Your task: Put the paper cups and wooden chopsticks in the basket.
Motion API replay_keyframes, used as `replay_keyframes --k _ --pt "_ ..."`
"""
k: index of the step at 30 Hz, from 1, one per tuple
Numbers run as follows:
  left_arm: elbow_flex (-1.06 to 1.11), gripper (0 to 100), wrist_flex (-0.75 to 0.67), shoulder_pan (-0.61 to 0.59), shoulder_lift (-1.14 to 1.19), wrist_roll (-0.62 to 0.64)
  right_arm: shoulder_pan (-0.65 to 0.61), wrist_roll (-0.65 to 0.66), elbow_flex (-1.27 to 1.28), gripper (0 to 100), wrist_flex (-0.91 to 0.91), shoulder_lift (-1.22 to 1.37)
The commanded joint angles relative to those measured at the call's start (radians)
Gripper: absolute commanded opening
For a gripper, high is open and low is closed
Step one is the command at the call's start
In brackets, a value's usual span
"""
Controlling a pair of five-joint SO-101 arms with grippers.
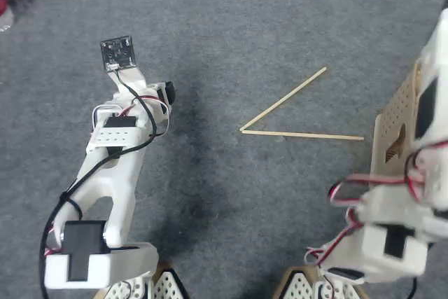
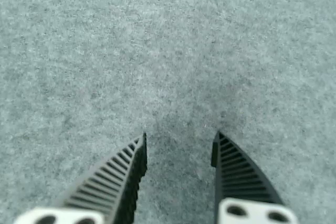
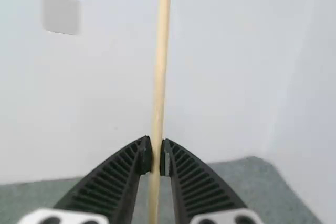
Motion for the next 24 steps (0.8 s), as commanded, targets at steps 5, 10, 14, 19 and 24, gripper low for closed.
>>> replay_keyframes --k 5,10,14,19,24 --pt "-0.007 20 -0.020 0.000 -0.009 0.005 -0.062 -0.011 0.563 0.6 -0.015 -0.225" --pt "-0.007 20 -0.020 0.000 -0.009 0.005 0.018 -0.011 0.724 0.7 -0.194 -0.302" --pt "-0.007 20 -0.020 0.000 -0.009 0.005 0.102 -0.014 0.891 0.7 -0.363 -0.366" --pt "-0.007 20 -0.020 0.000 -0.009 0.005 0.137 -0.008 1.274 0.7 -0.648 -0.582" --pt "-0.007 20 -0.020 0.000 -0.009 0.005 0.139 0.037 1.781 0.7 -1.178 -0.851"
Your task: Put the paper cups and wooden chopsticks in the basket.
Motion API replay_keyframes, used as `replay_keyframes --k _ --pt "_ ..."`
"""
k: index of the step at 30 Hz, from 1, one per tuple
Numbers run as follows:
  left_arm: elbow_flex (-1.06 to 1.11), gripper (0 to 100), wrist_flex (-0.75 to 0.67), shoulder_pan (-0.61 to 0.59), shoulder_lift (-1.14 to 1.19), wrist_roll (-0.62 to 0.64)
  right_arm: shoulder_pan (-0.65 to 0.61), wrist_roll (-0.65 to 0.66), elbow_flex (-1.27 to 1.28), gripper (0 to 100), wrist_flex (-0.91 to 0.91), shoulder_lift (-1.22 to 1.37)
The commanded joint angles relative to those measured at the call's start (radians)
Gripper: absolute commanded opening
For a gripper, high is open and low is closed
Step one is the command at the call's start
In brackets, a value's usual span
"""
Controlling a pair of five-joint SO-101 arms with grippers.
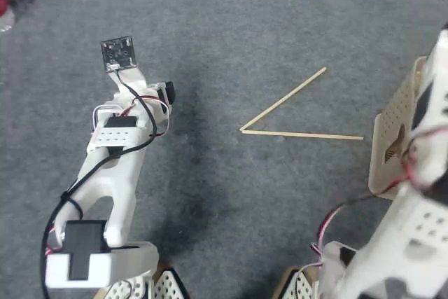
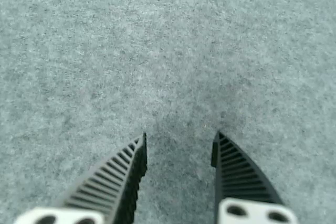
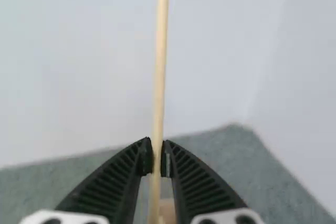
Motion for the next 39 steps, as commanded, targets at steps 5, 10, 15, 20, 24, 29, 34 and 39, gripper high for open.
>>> replay_keyframes --k 5,10,15,20,24,29,34,39 --pt "-0.007 20 -0.020 -0.002 -0.008 0.005 0.015 0.137 0.608 0.7 -0.805 -0.177" --pt "-0.007 20 -0.020 0.000 -0.008 0.005 0.096 0.149 0.669 0.7 -1.041 0.002" --pt "-0.007 20 -0.020 0.000 -0.008 0.005 0.156 0.146 0.672 0.7 -1.127 0.145" --pt "-0.007 20 -0.021 0.000 -0.008 0.005 0.157 0.144 0.690 0.7 -1.127 0.173" --pt "-0.007 20 -0.021 0.000 -0.008 0.005 0.127 0.144 0.761 0.7 -1.184 0.163" --pt "-0.007 20 -0.021 0.000 -0.008 0.005 0.104 0.152 0.868 0.7 -1.371 0.173" --pt "-0.008 20 -0.021 0.000 -0.008 0.005 0.108 0.152 0.956 0.8 -1.461 0.165" --pt "-0.010 20 -0.021 0.002 -0.008 0.005 0.133 0.152 0.977 8.7 -1.480 0.162"
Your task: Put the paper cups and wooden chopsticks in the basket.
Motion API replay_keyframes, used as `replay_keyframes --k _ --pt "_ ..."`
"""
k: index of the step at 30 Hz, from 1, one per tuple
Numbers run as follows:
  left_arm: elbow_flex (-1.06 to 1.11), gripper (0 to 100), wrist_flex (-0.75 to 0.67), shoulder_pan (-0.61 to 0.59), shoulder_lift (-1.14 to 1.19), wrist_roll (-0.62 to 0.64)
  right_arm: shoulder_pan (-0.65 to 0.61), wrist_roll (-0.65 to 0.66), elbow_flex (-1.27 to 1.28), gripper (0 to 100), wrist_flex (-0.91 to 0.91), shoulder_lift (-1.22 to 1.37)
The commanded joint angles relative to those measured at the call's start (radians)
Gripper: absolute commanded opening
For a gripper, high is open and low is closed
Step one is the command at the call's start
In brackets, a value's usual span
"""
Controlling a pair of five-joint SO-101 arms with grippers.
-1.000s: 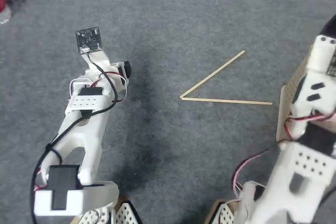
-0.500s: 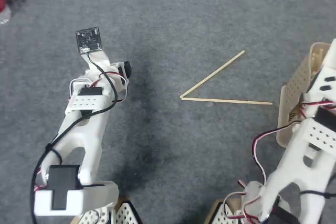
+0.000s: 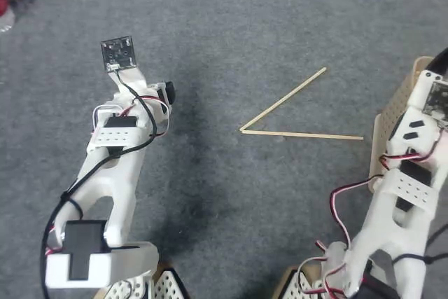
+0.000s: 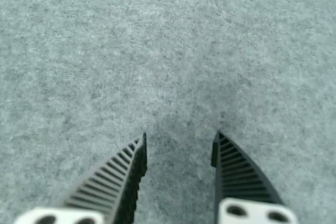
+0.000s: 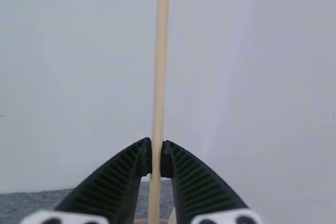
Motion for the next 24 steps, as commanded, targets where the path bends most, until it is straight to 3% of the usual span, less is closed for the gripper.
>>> replay_keyframes --k 1,4,10,13,18,24 --pt "-0.010 20 -0.021 0.002 -0.008 0.005 0.022 0.014 -0.008 12.8 -0.027 -0.015" --pt "-0.010 20 -0.021 0.002 -0.008 0.005 0.025 0.014 -0.008 19.3 -0.027 -0.016" --pt "-0.010 20 -0.021 0.002 -0.008 0.005 0.015 0.006 -0.014 16.7 0.079 -0.160" --pt "-0.012 20 -0.021 0.002 -0.008 0.005 -0.082 0.006 -0.092 16.6 0.390 -0.318" --pt "-0.012 20 -0.021 0.002 -0.008 0.005 -0.361 0.011 -0.391 16.6 1.001 -0.389" --pt "-0.010 20 -0.021 0.002 -0.008 0.005 -0.641 -0.037 -0.646 16.6 1.316 -0.140"
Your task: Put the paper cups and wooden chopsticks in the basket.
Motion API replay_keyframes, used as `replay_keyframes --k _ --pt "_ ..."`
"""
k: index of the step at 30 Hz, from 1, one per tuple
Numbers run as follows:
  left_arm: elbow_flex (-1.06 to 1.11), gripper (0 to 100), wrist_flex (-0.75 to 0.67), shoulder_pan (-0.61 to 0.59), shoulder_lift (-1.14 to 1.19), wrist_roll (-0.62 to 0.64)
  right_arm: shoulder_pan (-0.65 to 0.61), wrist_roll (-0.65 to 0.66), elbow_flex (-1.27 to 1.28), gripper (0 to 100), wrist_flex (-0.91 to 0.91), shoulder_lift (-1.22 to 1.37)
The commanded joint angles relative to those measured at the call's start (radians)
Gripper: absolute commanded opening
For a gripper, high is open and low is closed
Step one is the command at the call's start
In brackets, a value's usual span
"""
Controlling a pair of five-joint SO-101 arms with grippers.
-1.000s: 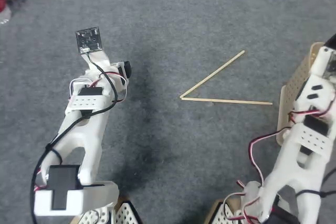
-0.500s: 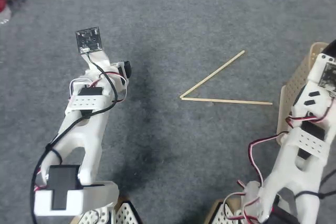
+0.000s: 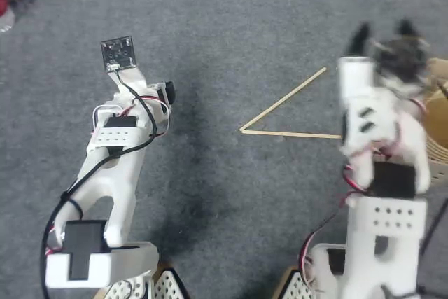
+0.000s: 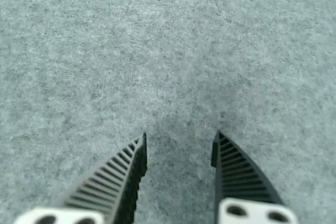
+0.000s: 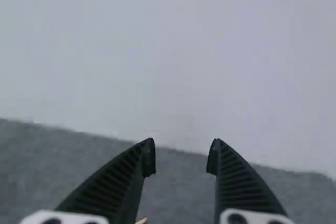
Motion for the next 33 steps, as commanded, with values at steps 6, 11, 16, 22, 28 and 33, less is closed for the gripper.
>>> replay_keyframes --k 6,11,16,22,28,33 --pt "-0.010 20 -0.021 0.002 -0.008 0.005 -0.104 -0.402 -0.347 16.9 0.171 0.532" --pt "-0.010 20 -0.021 0.002 -0.008 0.005 -0.108 -0.531 -0.611 16.9 0.297 0.897" --pt "-0.013 20 -0.021 0.002 -0.008 0.005 -0.125 -0.620 -0.890 16.9 0.463 1.244" --pt "-0.013 20 -0.021 0.002 -0.008 0.005 -0.102 -0.717 -1.177 16.9 0.591 1.603" --pt "-0.013 20 -0.021 0.002 -0.008 0.005 -0.082 -0.717 -1.494 16.9 0.702 1.867" --pt "-0.013 20 -0.021 0.002 -0.008 0.005 -0.082 -0.614 -1.763 11.2 0.892 2.003"
